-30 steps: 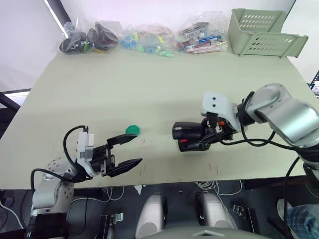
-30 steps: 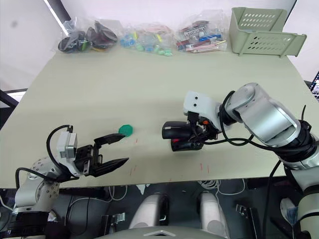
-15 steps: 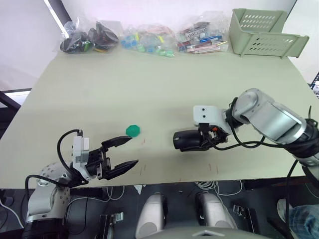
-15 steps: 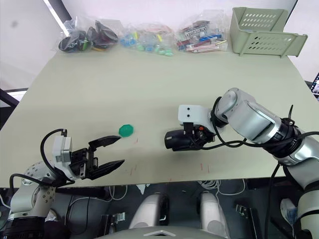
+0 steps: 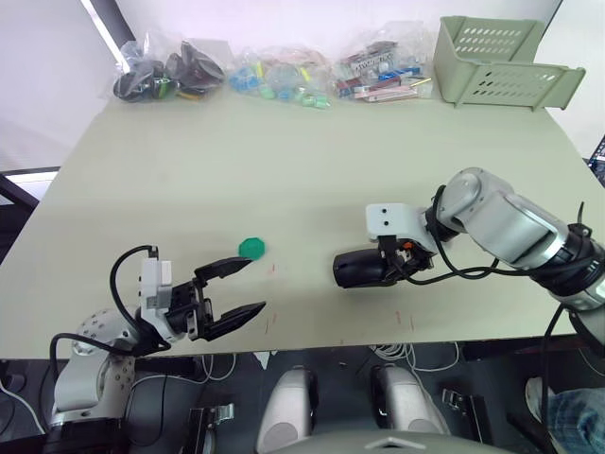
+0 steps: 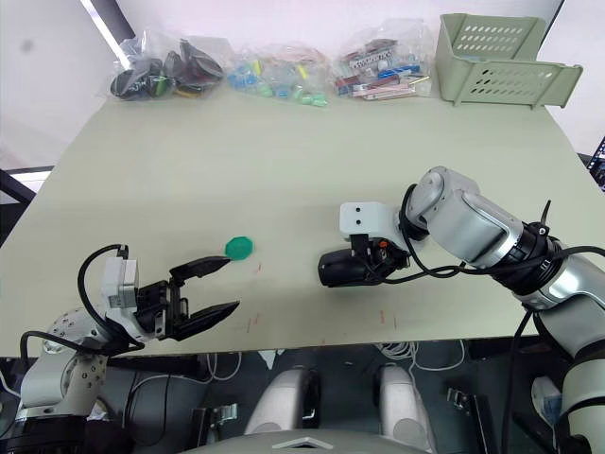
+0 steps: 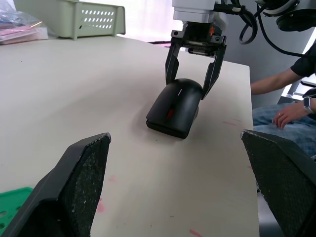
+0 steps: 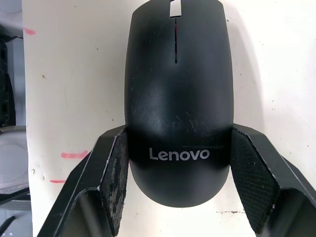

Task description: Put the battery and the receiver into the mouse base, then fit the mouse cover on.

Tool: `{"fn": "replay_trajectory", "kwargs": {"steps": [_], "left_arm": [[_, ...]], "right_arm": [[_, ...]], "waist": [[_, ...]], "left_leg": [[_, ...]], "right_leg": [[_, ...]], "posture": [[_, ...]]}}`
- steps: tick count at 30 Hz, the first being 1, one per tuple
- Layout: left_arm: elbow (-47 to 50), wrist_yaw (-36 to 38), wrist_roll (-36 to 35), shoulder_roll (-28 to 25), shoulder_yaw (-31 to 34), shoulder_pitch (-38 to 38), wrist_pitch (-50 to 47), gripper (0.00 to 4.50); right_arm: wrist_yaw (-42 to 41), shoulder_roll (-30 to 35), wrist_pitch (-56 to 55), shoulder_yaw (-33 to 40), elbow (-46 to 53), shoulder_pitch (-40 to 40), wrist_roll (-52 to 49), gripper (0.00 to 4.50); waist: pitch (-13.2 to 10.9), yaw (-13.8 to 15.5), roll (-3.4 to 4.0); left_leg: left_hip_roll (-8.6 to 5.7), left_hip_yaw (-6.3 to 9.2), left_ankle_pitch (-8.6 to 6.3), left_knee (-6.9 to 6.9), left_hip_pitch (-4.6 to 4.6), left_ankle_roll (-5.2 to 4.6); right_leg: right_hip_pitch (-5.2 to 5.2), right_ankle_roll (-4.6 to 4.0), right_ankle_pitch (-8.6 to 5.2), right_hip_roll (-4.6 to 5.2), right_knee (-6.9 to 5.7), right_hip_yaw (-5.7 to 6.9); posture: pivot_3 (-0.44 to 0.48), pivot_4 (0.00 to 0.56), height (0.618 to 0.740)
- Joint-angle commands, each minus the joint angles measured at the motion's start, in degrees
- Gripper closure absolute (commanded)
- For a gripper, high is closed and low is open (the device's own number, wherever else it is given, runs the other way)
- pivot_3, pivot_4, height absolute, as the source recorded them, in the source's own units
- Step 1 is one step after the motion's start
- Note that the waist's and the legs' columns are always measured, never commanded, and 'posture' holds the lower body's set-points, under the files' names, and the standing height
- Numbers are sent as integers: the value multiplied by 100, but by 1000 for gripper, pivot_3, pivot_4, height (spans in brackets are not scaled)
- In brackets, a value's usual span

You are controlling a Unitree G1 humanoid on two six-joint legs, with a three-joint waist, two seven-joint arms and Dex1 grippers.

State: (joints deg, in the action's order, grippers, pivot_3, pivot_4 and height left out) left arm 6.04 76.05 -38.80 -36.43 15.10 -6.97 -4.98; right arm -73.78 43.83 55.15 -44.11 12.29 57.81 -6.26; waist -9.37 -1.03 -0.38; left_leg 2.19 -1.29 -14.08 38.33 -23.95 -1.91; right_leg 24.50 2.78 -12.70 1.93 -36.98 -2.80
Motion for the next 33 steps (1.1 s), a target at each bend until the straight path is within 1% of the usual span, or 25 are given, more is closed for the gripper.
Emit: {"fn": "replay_trajectory", "kwargs": {"steps": [1,16,33], "left_arm": [[229,-31,-44,20,-6,-30,-7,0],[419,-111,-65,38,-13,-70,-143,0],[462,-109,-72,49,-23,-132,-163,0]], "right_arm": [[-55,12,-33,74,38,46,74,1891],[-192,9,7,56,-90,-23,157,1891],[-441,24,-270,-33,-397,-2,378,1891]], "waist": [[0,1,0],[0,0,0],[0,6,0]], "left_leg": [[0,0,0,0,0,0],[-1,-1,0,0,0,0],[-2,-2,0,0,0,0]], "right_leg": [[0,0,0,0,0,0],[0,0,0,0,0,0],[0,0,0,0,0,0]], "posture": [[0,150,740],[0,150,740],[0,150,740]]}}
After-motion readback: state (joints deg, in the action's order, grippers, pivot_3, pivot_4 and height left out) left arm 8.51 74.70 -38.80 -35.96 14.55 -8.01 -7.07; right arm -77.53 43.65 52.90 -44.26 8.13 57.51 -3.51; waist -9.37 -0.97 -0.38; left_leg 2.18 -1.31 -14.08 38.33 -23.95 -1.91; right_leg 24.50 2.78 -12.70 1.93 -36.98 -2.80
